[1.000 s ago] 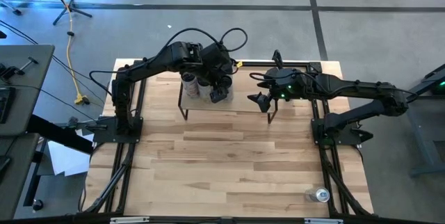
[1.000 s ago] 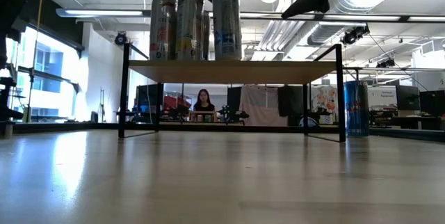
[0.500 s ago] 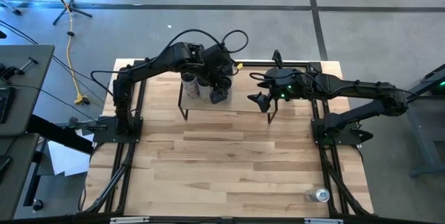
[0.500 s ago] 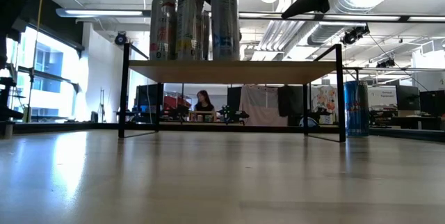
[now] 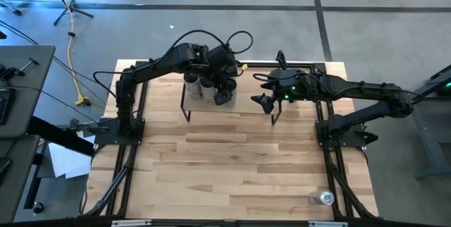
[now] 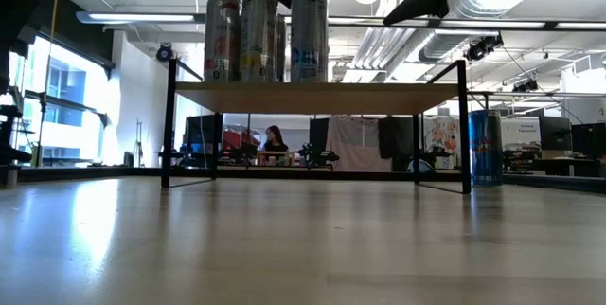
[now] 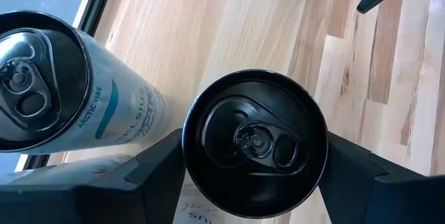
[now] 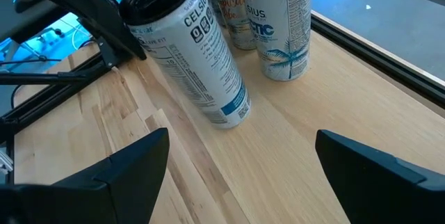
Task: Place canned beverage on shelf
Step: Put the white blue soda can on the shelf aligned with the other white blue soda can
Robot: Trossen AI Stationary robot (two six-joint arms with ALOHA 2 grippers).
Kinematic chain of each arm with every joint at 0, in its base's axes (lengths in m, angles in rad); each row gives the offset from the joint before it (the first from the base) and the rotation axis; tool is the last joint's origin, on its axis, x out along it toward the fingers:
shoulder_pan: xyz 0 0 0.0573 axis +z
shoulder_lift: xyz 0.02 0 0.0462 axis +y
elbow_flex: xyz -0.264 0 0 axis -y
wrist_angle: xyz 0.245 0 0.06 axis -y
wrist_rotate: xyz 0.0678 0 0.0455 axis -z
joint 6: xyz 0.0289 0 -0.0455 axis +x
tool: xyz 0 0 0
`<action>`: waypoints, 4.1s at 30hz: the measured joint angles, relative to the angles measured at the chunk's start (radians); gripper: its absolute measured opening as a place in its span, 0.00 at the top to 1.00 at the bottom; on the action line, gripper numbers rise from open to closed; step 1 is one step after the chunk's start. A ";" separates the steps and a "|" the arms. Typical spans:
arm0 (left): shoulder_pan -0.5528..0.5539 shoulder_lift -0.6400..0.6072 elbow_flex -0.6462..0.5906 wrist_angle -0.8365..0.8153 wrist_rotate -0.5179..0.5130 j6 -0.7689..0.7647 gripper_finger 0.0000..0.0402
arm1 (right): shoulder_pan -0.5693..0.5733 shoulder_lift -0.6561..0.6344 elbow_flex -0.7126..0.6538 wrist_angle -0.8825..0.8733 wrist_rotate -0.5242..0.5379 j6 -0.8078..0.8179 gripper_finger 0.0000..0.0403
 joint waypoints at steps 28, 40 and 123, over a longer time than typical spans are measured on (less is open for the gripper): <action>-0.001 -0.019 0.113 -0.022 0.032 -0.003 0.13 | 0.000 0.000 0.000 0.020 0.000 0.003 0.14; -0.038 -0.166 0.118 -0.059 0.017 -0.024 0.13 | 0.004 0.006 0.000 0.117 0.011 0.003 0.14; -0.151 -0.821 -0.637 0.619 -0.264 -0.115 0.13 | 0.202 0.529 0.000 0.716 0.788 -0.052 0.42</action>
